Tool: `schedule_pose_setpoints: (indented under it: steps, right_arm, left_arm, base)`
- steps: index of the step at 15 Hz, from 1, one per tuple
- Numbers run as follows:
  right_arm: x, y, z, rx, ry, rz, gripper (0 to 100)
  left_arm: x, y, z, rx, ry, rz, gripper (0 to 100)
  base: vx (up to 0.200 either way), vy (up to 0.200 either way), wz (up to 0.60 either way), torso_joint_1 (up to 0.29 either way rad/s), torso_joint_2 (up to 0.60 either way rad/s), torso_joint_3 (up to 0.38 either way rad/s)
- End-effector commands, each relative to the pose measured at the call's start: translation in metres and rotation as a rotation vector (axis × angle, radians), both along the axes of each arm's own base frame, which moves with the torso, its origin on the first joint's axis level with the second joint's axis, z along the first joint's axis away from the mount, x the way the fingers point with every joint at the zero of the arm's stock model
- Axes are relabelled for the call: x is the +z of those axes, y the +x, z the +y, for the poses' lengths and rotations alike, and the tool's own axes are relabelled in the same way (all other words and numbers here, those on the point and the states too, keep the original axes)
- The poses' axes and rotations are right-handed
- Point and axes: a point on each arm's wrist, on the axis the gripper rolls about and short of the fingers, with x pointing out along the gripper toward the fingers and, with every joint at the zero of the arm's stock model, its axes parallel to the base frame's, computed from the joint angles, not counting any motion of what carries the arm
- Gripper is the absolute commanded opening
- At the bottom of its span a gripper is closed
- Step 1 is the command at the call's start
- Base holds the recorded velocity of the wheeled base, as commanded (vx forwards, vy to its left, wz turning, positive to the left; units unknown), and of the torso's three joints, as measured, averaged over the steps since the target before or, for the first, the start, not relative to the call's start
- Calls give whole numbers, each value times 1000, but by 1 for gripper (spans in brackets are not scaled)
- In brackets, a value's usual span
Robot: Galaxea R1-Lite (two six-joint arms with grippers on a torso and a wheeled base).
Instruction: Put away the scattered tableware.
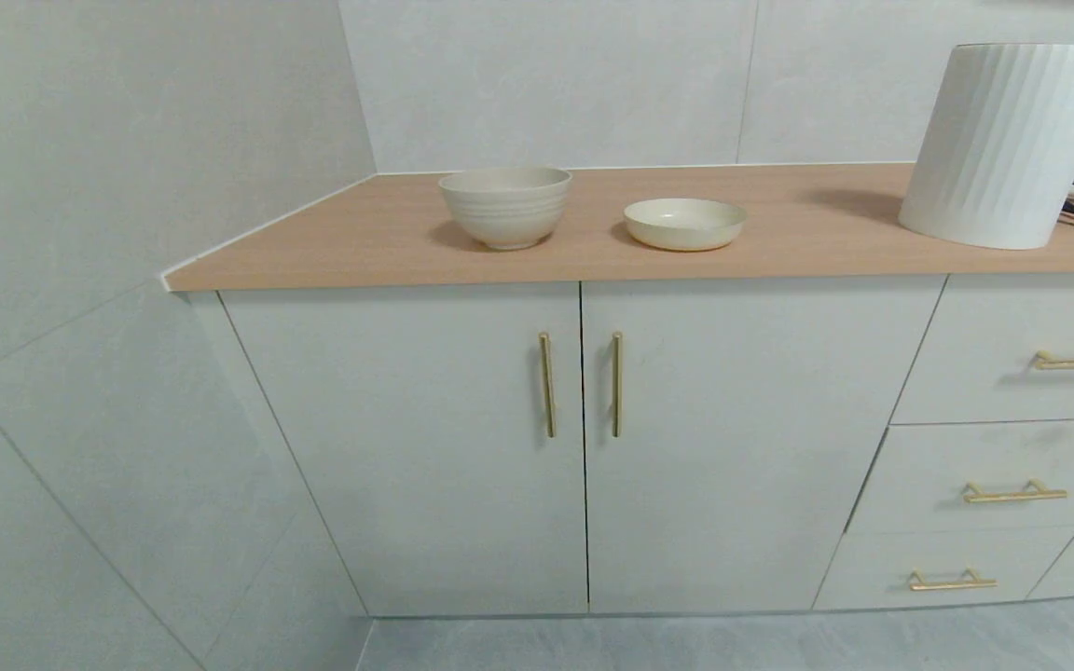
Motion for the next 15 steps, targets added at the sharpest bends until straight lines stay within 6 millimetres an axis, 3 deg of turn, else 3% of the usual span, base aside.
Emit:
schedule_pose_setpoints:
  steps: [1, 5, 6, 7, 9, 12, 15]
  right_arm:
    - [0, 0, 0, 0, -1, -1, 100]
    - [0, 0, 0, 1, -18, -2, 100]
    - [9, -2, 0, 10, -13, -36, 100]
    - [29, -6, 0, 39, -8, -68, 100]
    - [39, 5, 1, 104, -9, 25, 100]
    - [69, 40, 6, 296, 6, 222, 100]
    - [100, 86, 14, 362, 21, 361, 100]
  left_arm:
    - [0, 0, 0, 0, 0, 0, 100]
    - [0, 0, 0, 0, 0, 0, 100]
    - [0, 0, 0, 2, 0, 0, 100]
    - [0, 0, 0, 2, 0, 0, 100]
    - [0, 0, 0, 0, 0, 0, 100]
    - [0, 0, 0, 0, 0, 0, 100]
    - [0, 0, 0, 0, 0, 0, 100]
  base:
    - [0, 0, 0, 0, 0, 0]
    - [0, 0, 0, 0, 0, 0]
    - [0, 0, 0, 0, 0, 0]
    - [0, 0, 0, 0, 0, 0]
    - [0, 0, 0, 0, 0, 0]
    - [0, 0, 0, 0, 0, 0]
    - [0, 0, 0, 0, 0, 0]
